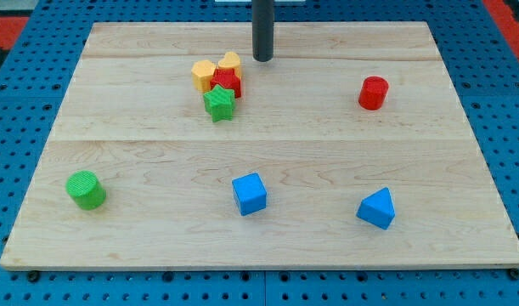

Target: Move the red circle slightly left

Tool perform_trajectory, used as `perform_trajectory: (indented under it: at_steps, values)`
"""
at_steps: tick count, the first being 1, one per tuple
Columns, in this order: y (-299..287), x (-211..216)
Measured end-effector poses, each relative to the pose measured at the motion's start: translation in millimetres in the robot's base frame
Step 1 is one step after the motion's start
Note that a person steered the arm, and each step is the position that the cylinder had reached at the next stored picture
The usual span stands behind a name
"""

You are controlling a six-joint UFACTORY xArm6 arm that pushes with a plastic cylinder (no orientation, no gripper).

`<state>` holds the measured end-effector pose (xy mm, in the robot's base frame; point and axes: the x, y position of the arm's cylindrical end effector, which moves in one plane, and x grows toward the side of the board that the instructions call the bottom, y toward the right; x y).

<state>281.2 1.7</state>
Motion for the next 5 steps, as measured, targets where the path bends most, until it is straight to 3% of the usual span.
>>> perform_trajectory:
  at_steps: [3,5]
  values:
    - [-27,3]
    - [111,28]
